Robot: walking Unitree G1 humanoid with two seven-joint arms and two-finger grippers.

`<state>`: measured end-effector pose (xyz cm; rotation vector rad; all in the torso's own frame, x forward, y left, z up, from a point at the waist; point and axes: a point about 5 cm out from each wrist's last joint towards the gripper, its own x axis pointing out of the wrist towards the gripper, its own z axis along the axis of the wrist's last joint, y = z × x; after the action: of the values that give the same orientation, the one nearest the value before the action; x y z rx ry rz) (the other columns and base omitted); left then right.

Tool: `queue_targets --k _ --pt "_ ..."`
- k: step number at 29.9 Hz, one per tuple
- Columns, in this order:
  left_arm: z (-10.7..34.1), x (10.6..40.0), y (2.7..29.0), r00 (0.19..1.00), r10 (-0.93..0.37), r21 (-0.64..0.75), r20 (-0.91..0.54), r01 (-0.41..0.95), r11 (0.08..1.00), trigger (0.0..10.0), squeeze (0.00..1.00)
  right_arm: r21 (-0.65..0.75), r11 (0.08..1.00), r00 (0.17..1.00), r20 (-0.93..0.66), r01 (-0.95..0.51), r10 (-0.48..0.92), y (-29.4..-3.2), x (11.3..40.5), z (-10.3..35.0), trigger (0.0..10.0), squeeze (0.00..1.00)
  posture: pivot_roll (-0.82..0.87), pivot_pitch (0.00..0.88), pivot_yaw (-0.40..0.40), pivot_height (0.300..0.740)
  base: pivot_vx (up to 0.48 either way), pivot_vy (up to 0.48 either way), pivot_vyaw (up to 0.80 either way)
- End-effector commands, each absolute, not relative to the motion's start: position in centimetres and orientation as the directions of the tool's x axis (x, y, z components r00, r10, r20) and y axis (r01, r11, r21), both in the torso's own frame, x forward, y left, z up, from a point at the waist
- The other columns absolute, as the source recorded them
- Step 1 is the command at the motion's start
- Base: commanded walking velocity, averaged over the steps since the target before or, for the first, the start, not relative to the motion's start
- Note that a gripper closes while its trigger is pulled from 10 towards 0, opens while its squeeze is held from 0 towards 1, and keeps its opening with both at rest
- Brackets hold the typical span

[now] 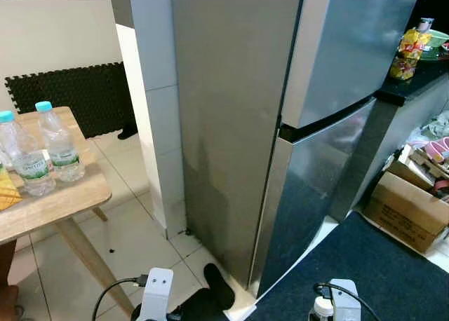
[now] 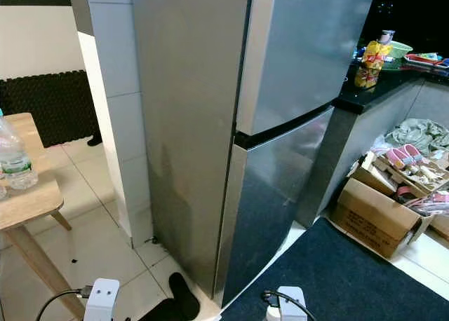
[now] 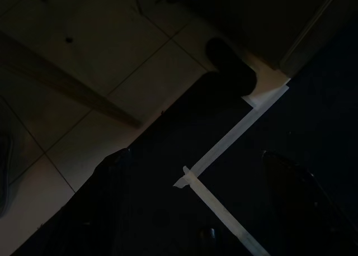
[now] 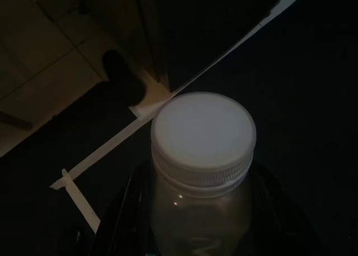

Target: Restocking fridge

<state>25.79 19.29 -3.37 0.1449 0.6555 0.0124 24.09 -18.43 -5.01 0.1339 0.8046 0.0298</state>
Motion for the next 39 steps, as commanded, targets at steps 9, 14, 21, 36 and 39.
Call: queue_targets --k 9,14,21,36,39 --pt "-3.8 25.3 19.6 0.776 0.074 0.134 -0.626 0.014 0.991 10.0 0.00 0.135 0.991 0.698 -0.711 0.012 0.089 -18.3 24.5 -4.8 10.0 0.00 -0.08 0.037 -0.061 0.740 0.000 0.000 -0.52" --pt "-3.9 25.2 19.4 0.777 0.071 0.143 -0.625 0.024 0.989 10.0 0.00 0.130 0.991 0.697 -0.712 0.015 0.083 -18.5 24.4 -4.8 10.0 0.00 -0.08 0.026 -0.056 0.740 0.000 0.000 -0.78" --pt "-3.9 25.1 19.1 0.782 0.072 0.152 -0.620 0.030 0.988 10.0 0.00 0.133 0.991 0.691 -0.718 0.016 0.086 -18.5 24.1 -5.0 10.0 0.00 -0.08 0.024 -0.055 0.740 0.000 0.000 -0.78" --pt "-3.0 26.1 19.4 0.811 0.061 0.127 -0.582 0.016 0.992 10.0 0.00 0.136 0.989 0.685 -0.726 0.063 0.056 -18.8 23.1 -5.6 10.0 0.00 -0.07 0.013 -0.018 0.740 0.000 0.000 -0.10" --pt "-3.0 26.1 19.3 0.813 0.056 0.122 -0.580 0.018 0.992 10.0 0.00 0.142 0.987 0.687 -0.724 0.076 0.051 -18.8 23.0 -5.7 10.0 0.00 -0.07 0.015 -0.015 0.740 0.000 0.000 0.00"
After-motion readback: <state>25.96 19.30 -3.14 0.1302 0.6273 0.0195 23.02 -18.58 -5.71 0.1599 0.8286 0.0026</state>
